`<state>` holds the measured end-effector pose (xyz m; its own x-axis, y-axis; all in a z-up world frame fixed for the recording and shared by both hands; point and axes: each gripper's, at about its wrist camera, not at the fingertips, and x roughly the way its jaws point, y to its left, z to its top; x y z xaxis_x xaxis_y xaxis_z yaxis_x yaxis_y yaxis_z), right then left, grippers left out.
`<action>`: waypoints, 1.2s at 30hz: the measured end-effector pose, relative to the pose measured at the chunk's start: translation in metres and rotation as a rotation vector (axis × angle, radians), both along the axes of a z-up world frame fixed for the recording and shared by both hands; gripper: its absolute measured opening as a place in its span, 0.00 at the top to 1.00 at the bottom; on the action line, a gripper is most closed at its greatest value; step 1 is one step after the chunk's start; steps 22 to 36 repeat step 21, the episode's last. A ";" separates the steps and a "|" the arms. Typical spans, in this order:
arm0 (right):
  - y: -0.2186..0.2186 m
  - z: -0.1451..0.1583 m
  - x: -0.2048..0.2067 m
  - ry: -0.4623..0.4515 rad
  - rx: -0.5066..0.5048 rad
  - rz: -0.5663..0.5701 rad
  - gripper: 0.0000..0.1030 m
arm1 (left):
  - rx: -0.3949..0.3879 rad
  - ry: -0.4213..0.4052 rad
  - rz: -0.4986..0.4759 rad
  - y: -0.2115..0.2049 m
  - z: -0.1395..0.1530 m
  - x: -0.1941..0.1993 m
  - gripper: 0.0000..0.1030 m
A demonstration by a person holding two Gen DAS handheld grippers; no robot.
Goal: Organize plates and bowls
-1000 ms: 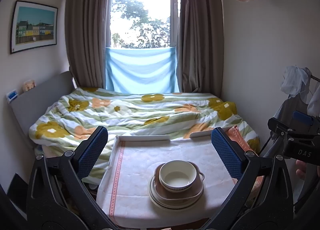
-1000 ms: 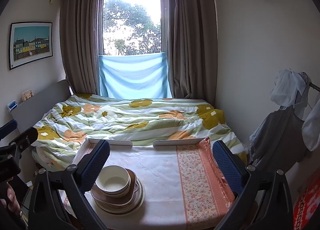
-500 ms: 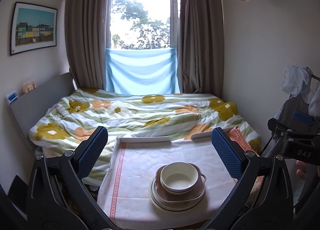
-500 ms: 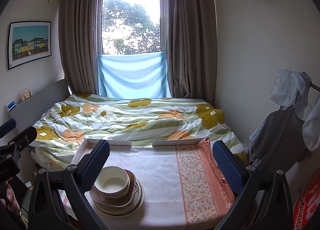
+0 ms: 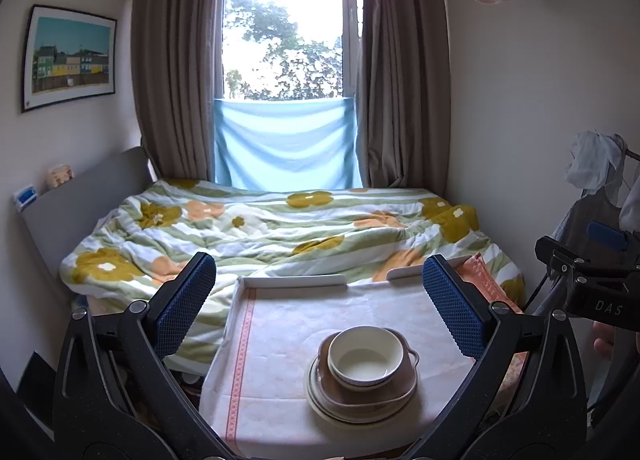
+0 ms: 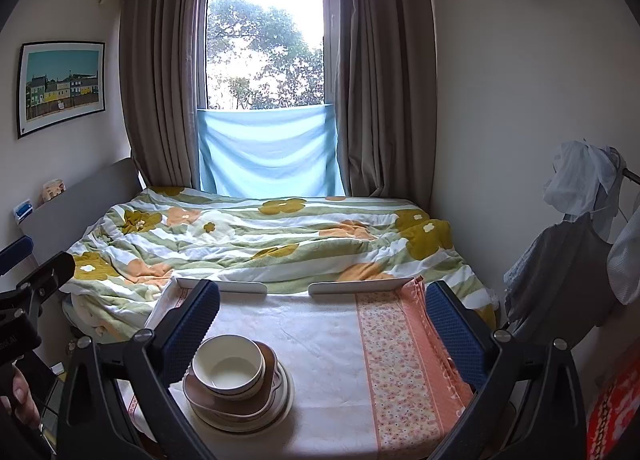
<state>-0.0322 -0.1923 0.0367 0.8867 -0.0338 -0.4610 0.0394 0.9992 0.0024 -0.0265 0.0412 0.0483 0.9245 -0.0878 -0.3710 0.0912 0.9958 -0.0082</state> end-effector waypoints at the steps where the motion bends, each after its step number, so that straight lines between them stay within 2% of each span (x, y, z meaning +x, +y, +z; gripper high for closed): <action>1: 0.000 0.000 0.000 0.001 -0.001 0.000 0.01 | 0.000 0.000 0.000 0.001 0.000 0.000 0.00; 14: 0.012 -0.004 0.009 0.028 -0.008 -0.001 0.01 | 0.029 -0.002 0.030 0.012 -0.006 0.002 0.00; 20: 0.018 -0.007 0.017 0.044 -0.007 -0.003 0.01 | 0.051 -0.016 0.012 0.013 -0.009 0.011 0.00; 36: 0.019 -0.008 0.019 0.047 -0.007 -0.006 0.01 | 0.051 -0.015 0.010 0.015 -0.009 0.014 0.00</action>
